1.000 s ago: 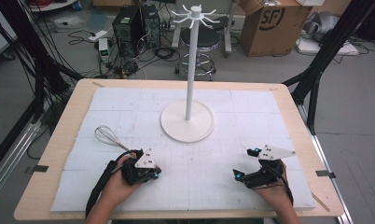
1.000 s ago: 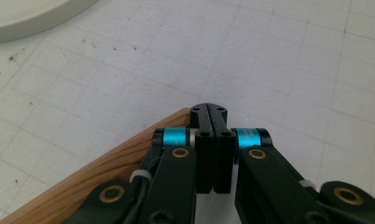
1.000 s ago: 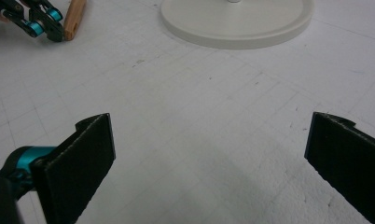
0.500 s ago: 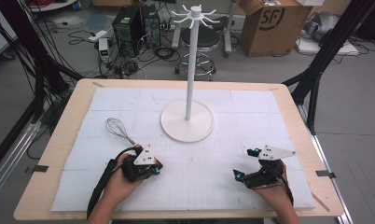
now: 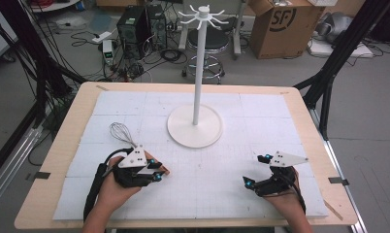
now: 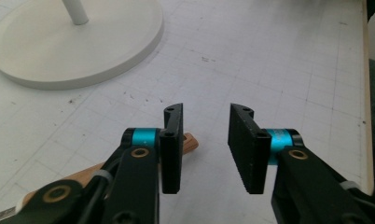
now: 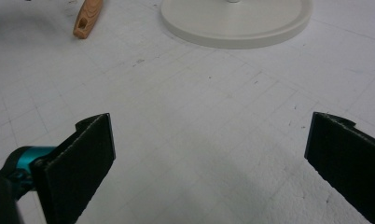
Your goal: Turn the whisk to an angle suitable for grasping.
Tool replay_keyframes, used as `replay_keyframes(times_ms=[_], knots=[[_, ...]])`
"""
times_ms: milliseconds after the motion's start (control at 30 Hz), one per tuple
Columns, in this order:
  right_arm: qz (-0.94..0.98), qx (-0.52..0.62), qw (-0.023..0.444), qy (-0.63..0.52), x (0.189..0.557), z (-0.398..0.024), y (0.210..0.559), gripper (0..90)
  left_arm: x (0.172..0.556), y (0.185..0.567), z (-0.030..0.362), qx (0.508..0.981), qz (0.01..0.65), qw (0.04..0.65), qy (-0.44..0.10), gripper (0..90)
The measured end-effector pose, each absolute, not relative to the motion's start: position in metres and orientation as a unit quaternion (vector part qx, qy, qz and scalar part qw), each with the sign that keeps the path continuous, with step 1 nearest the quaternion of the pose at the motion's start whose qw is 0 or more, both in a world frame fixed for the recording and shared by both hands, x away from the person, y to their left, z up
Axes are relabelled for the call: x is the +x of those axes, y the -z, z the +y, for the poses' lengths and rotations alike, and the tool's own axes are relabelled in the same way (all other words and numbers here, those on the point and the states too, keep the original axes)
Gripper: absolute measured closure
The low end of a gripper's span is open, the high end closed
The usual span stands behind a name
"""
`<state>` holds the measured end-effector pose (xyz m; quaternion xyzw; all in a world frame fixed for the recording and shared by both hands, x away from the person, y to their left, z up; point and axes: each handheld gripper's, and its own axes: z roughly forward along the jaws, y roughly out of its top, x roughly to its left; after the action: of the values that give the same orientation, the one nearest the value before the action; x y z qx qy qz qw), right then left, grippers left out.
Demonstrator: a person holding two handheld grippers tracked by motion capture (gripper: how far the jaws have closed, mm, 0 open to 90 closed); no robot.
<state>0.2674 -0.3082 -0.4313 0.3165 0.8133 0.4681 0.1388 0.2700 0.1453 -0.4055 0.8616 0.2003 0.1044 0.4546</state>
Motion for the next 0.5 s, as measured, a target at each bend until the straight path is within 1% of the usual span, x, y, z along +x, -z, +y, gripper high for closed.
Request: replay_keyframes(times_ms=[67,233,500], knots=[[0.814,0.315,0.139,-0.468,0.267,-0.308,0.431,0.4,0.271,0.404,0.148,0.860,0.201,0.458,-0.096,61.6],[0.814,0.315,0.137,-0.469,0.268,-0.307,0.432,0.4,0.271,0.401,0.155,0.853,0.206,0.469,-0.097,51.6],[0.813,0.315,0.133,-0.471,0.269,-0.306,0.432,0.4,0.270,0.394,0.161,0.842,0.199,0.492,-0.097,41.1]])
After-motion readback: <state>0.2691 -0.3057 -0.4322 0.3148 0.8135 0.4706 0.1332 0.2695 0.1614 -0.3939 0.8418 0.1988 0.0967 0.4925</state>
